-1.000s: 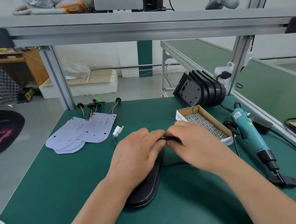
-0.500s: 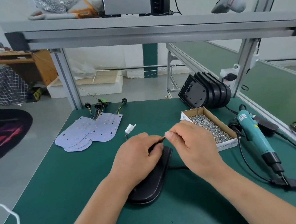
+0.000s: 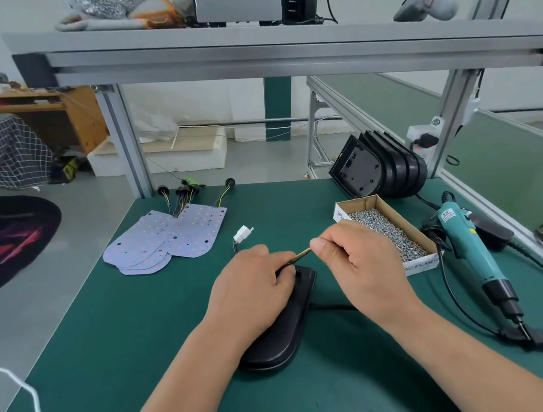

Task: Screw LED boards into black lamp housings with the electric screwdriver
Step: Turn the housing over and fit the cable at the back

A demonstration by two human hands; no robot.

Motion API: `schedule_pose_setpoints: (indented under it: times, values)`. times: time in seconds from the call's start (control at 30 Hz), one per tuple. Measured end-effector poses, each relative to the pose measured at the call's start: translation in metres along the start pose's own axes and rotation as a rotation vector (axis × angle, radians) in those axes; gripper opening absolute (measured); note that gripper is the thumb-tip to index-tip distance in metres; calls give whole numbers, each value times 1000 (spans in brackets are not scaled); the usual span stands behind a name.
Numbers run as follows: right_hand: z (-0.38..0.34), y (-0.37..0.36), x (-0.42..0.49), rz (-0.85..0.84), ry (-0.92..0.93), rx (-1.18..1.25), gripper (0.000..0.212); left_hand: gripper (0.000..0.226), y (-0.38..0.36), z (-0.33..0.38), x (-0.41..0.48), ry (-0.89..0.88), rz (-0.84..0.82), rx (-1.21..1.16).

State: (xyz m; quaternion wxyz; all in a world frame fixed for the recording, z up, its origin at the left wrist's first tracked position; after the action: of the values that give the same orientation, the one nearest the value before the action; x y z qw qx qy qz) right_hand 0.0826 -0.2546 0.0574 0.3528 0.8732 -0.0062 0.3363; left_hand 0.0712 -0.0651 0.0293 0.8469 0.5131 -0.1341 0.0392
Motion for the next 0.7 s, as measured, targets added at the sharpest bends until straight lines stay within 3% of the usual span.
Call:
schedule_pose_setpoints:
  times: [0.27, 0.37, 0.43, 0.53, 0.63, 0.7]
  values:
    - [2, 4, -2, -23, -34, -17, 31, 31, -1, 0, -1, -16, 9, -4]
    - [11, 8, 0, -55, -68, -30, 31, 44, 3, -6, 0, -11, -15, -69]
    - [16, 9, 0, -81, -89, -58, 32, 59, 9, -16, 3, 83, 21, -179]
    - [21, 9, 1, -76, -91, -85, 29, 51, 18, -39, 4, 320, 94, -171]
    - [24, 7, 5, -64, -70, -177, 15, 57, 19, -52, 1, 482, -33, -80]
    - [17, 4, 6, -28, 27, -299, 24, 65, 18, -53, 0, 488, -118, -13]
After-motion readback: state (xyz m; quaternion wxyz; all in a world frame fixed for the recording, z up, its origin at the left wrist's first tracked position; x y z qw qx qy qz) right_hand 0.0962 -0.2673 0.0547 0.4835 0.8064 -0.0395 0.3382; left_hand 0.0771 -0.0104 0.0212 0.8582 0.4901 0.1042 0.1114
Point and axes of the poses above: each hand's wrist, its own x-axis towards the middle knuckle, its own y-axis out of the back of the hand, z = x × y, the point moved 2 cm from there along x, towards the middle knuckle, and after that the axes turned 1 degree about x, right-handed, at the moved point
